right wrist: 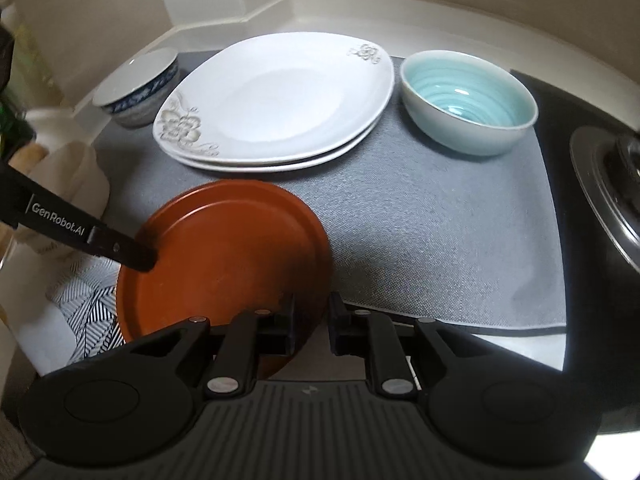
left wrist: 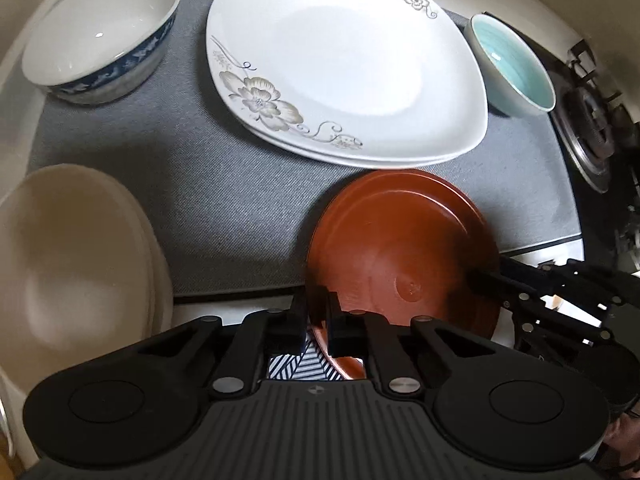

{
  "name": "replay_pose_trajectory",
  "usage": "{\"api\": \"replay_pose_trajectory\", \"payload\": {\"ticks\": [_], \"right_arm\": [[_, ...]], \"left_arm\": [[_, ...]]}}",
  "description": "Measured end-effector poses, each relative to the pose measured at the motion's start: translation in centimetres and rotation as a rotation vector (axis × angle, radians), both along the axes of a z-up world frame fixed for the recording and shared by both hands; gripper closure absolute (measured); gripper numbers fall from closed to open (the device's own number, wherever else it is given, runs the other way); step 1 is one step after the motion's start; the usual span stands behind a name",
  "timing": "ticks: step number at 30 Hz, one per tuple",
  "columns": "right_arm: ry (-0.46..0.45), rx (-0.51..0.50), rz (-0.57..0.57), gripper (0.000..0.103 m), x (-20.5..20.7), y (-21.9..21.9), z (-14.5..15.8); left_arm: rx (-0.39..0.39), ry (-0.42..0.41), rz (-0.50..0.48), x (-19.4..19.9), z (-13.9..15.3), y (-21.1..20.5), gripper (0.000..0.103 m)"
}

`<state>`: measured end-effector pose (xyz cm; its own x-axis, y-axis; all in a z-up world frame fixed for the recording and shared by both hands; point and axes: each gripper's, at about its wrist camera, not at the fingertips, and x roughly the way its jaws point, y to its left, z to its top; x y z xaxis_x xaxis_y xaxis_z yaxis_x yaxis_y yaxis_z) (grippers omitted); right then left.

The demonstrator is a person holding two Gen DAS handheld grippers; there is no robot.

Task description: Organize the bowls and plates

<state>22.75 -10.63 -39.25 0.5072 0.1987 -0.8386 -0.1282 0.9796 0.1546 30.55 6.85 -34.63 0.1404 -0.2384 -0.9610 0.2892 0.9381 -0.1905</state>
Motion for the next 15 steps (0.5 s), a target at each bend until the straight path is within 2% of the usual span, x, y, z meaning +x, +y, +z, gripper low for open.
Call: {"api": "replay_pose_trajectory", "payload": {"ticks": [4, 8, 15], "right_arm": [[0.015, 0.033, 0.002, 0.086, -0.8, 0.3, 0.5], [0.015, 0.066, -0.001, 0.086, -1.9, 0.4, 1.2], [-0.062, 0.101, 0.0, 0.085, -2.9, 0.2, 5.3]], "left_arm": [[0.032, -0.039, -0.001, -0.8, 1.5, -0.1, 0.094], [0.015, -0.075, 0.002, -1.3, 4.1, 0.2, 0.094], [-0.019, -0.086, 0.032, -0.9, 8.4, 1.1, 0.094]]}}
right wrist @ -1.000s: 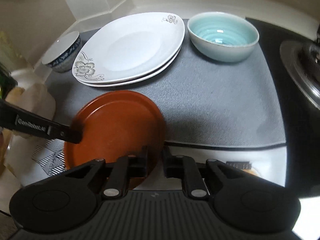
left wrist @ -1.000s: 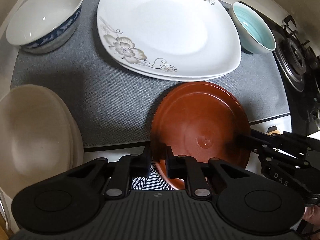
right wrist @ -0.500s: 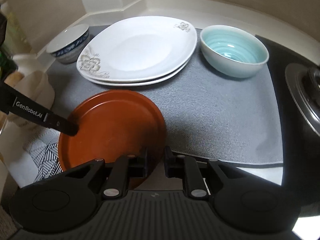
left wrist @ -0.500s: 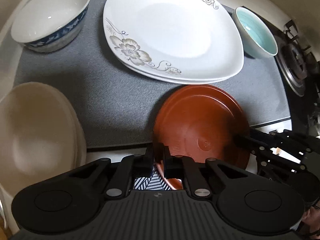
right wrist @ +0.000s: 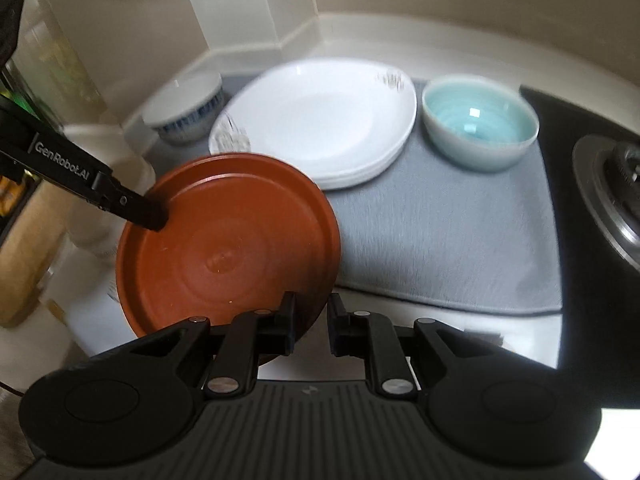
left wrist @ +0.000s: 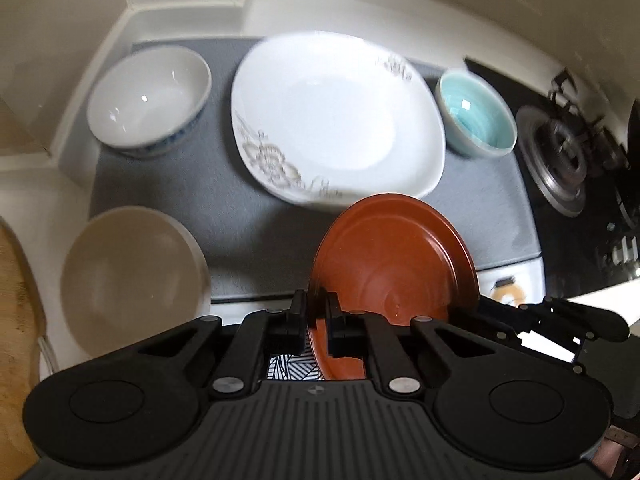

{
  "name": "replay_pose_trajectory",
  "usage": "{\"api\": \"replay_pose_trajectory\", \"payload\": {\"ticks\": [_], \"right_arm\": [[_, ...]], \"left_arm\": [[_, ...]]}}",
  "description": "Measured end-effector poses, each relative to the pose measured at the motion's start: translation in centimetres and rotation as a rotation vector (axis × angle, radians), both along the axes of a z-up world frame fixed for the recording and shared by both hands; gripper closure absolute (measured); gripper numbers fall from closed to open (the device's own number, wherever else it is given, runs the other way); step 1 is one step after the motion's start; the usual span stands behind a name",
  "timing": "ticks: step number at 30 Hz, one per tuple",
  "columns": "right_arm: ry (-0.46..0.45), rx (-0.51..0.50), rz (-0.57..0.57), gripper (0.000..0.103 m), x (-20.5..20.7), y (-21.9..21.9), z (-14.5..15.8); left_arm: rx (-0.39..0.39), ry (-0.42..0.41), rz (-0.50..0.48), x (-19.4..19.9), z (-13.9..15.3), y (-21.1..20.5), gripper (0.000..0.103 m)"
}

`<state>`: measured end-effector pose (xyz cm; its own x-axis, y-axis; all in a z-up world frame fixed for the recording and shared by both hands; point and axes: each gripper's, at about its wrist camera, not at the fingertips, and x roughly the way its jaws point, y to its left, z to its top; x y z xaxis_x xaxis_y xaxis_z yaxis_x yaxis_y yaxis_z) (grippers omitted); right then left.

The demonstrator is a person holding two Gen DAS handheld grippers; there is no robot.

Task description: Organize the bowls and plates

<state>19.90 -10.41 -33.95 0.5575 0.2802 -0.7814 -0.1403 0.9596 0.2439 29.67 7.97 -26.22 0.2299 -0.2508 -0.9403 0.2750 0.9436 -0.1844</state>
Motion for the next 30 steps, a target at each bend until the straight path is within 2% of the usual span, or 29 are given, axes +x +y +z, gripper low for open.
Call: {"api": "replay_pose_trajectory", "payload": {"ticks": [5, 8, 12, 14, 17, 20, 24, 26, 30], "right_arm": [[-0.088, 0.027, -0.019, 0.085, 1.6, -1.2, 3.9], [-0.137, 0.034, -0.016, 0.085, 3.6, -1.7, 6.0], [-0.191, 0.012, -0.047, 0.085, 6.3, -2.1, 8.0], [-0.203, 0.02, -0.06, 0.085, 7.8, -2.4, 8.3], [-0.205, -0.004, -0.078, 0.086, 10.5, -2.6, 7.2], [-0.17, 0.019, -0.099, 0.086, 13.4, -2.9, 4.7], [-0.051, 0.002, -0.14, 0.093, 17.7, -3.0, 0.1], [-0.025, -0.006, -0.127, 0.093, 18.6, -2.7, -1.4], [-0.001, -0.02, -0.135, 0.093, 18.8, -2.1, -2.9]], "left_arm": [[-0.111, 0.023, 0.069, 2.8, 2.2, 1.3, 0.094], [-0.132, 0.011, 0.095, 4.9, 3.4, 1.3, 0.094], [-0.144, -0.073, 0.087, 6.6, 5.8, 0.5, 0.094], [-0.136, -0.108, 0.088, 7.6, 6.0, 0.2, 0.094], [-0.144, -0.087, 0.113, 9.5, 4.4, -0.2, 0.094], [-0.068, -0.127, 0.115, 11.2, 2.5, -1.7, 0.093], [0.039, -0.16, 0.094, 13.6, -0.3, -4.2, 0.093], [0.109, -0.168, 0.069, 14.3, -1.4, -4.9, 0.093], [0.159, -0.168, 0.022, 14.4, -2.6, -5.4, 0.093]]}}
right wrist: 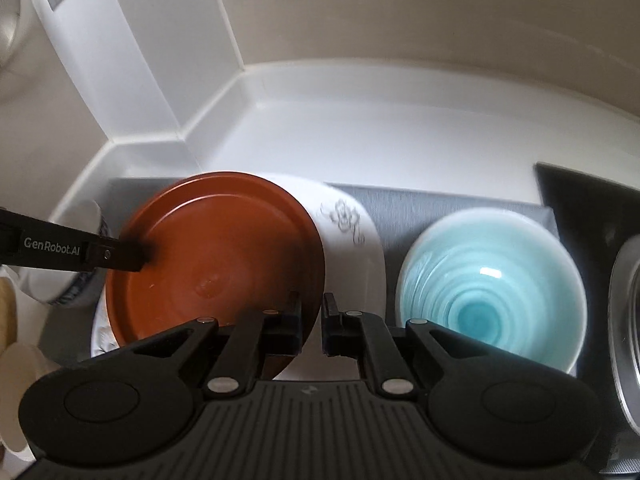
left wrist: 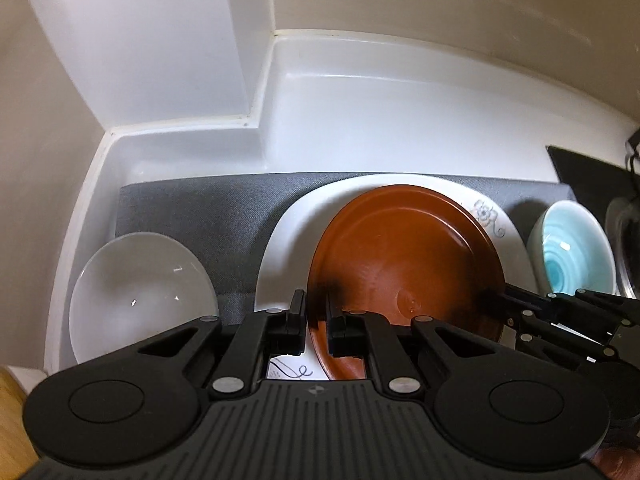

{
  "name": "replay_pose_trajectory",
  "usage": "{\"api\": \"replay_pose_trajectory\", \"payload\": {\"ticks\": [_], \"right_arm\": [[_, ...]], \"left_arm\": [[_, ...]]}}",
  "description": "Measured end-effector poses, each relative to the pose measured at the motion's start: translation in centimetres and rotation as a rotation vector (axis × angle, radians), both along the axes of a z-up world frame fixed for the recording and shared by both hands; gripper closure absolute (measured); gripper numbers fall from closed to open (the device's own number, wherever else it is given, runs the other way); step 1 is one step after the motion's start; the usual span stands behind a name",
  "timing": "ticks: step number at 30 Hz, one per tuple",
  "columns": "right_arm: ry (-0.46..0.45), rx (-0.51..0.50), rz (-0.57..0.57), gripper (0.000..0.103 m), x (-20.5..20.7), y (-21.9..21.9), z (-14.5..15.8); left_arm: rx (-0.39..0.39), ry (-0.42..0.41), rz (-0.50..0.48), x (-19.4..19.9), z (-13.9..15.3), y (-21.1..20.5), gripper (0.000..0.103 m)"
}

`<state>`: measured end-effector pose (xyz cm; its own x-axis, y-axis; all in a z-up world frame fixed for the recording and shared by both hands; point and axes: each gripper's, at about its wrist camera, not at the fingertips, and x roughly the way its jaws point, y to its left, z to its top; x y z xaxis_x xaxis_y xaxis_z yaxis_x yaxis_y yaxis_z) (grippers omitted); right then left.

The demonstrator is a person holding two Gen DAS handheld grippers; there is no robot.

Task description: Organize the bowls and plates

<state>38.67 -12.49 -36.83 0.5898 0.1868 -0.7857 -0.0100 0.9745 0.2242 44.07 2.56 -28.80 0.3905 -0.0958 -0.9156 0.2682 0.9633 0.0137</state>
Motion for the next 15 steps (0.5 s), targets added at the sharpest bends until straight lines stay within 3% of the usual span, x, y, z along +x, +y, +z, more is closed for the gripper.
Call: {"api": "replay_pose_trajectory", "payload": {"ticks": [5, 8, 10, 12, 14, 15], "right_arm": [[-0.043, -0.044, 0.002, 0.094, -0.4, 0.7, -0.5], [-0.058, -0.023, -0.048, 0.095, -0.4, 0.6, -0.9], [-0.069, -0.064, -0.05, 0.095, -0.6, 1.1, -0.7], [-0.092, -0.046, -0.069, 0.088, -1.1, 0.7, -0.4], [-0.122, -0.009, -0.085, 0.076, -1.6, -0.1, 0.2], [-0.142, -0.004, -0.092, 0.063, -2.0, -0.3, 0.7]], "left_arm": [[-0.004, 0.03, 0.013, 0.3, -1.5, 0.2, 0.094], [0.017, 0.02, 0.011, -0.2, -2.4, 0.1, 0.094], [0.011, 0.001, 0.011, -0.9, -2.4, 0.1, 0.094], [-0.026, -0.009, -0.001, -1.8, -1.6, 0.4, 0.093], [-0.068, -0.04, 0.0, -3.0, 0.1, 1.5, 0.085], [-0.099, -0.07, 0.004, -3.8, 1.2, 2.4, 0.066]]}}
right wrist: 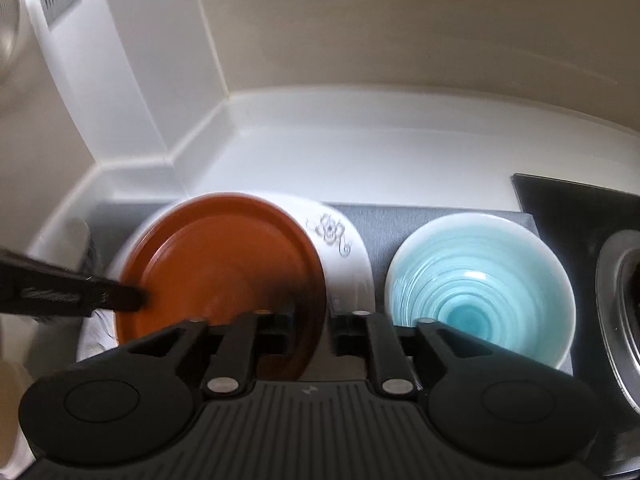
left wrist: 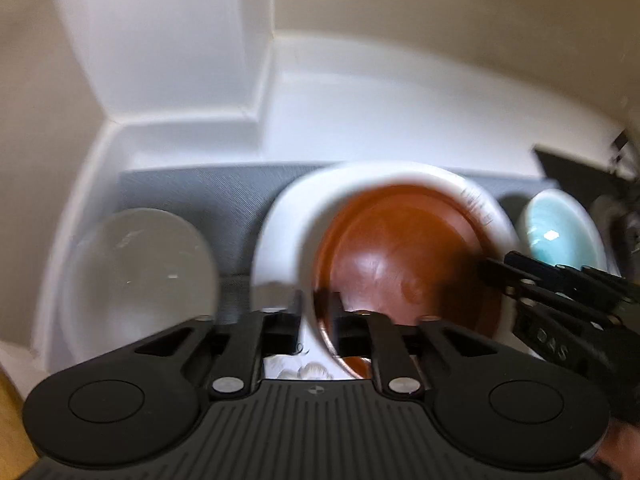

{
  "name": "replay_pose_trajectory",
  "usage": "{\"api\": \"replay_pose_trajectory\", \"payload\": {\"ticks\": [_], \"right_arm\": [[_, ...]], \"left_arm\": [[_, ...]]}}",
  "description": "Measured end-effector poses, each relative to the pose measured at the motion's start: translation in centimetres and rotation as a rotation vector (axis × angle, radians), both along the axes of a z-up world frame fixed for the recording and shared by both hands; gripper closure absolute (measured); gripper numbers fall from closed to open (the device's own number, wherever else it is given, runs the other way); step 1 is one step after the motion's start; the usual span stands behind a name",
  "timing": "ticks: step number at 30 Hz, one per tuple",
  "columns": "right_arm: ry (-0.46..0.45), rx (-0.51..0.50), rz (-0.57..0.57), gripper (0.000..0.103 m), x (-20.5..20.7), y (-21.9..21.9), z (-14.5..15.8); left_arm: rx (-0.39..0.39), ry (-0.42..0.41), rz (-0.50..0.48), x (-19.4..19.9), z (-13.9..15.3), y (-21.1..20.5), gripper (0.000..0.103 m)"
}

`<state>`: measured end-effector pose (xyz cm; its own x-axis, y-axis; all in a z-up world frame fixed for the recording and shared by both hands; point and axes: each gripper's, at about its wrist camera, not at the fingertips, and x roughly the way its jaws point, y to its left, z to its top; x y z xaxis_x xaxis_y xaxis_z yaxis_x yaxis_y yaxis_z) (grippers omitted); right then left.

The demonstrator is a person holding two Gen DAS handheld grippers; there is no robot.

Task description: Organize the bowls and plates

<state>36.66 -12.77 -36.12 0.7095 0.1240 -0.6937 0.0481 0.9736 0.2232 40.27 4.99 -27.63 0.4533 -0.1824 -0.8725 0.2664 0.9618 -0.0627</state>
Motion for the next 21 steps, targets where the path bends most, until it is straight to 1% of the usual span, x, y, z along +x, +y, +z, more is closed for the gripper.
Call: {"api": "replay_pose_trajectory", "payload": {"ticks": [1, 3, 4, 5, 6, 7, 9, 10, 11, 13, 16, 17, 18, 20, 21], "right_arm": [[-0.022, 0.007, 0.001, 0.055, -0.5, -0.3, 0.7], [-0.059, 0.026, 0.025, 0.052, -1.3, -0.3, 1.9], [-0.072, 0.043, 0.046, 0.05, -1.6, -0.1, 2.4], [-0.084, 0.068, 0.075, 0.049, -1.8, 0.2, 2.9], [-0.091, 0.097, 0.109, 0.041, -2.0, 0.8, 3.2], [-0.093, 0.127, 0.141, 0.029, -2.0, 1.5, 3.4], [-0.096, 0.168, 0.198, 0.018, -1.9, 3.6, 3.6], [-0.094, 0.179, 0.224, 0.018, -1.5, 4.9, 3.6], [-0.087, 0.177, 0.247, 0.018, -1.1, 6.1, 3.7], [-0.06, 0.173, 0.294, 0.018, -0.2, 8.6, 3.6], [-0.03, 0.254, 0.392, 0.021, 1.4, 11.3, 3.2], [-0.024, 0.243, 0.407, 0.021, 1.9, 12.2, 3.1], [-0.02, 0.214, 0.41, 0.021, 2.3, 13.0, 2.9], [-0.004, 0.177, 0.395, 0.025, 3.2, 14.2, 2.4], [0.01, 0.181, 0.379, 0.028, 3.8, 14.6, 2.0]], "left_arm": [[-0.038, -0.037, 0.012, -0.9, 1.2, 1.3, 0.041], [-0.098, -0.12, 0.065, -3.0, 3.2, 4.4, 0.019], [-0.119, -0.157, 0.097, -4.0, 3.9, 6.2, 0.016], [-0.126, -0.176, 0.133, -4.6, 4.2, 7.8, 0.016], [-0.12, -0.18, 0.174, -5.0, 4.2, 9.4, 0.016], [-0.107, -0.172, 0.217, -5.1, 3.8, 10.9, 0.016], [-0.105, -0.119, 0.295, -4.6, 2.3, 13.6, 0.02], [-0.114, -0.074, 0.332, -4.1, 1.6, 14.8, 0.028], [-0.132, -0.046, 0.371, -3.9, 0.9, 15.8, 0.033], [-0.175, -0.017, 0.438, -3.4, -0.1, 17.5, 0.049], [-0.226, 0.019, 0.457, -2.8, -1.3, 18.4, 0.063], [-0.243, 0.021, 0.456, -2.7, -1.6, 18.5, 0.066], [-0.257, 0.013, 0.456, -2.4, -1.9, 18.7, 0.067], [-0.259, 0.004, 0.447, -2.3, -2.0, 18.8, 0.07], [-0.263, 0.001, 0.446, -2.1, -2.0, 18.7, 0.072]]}}
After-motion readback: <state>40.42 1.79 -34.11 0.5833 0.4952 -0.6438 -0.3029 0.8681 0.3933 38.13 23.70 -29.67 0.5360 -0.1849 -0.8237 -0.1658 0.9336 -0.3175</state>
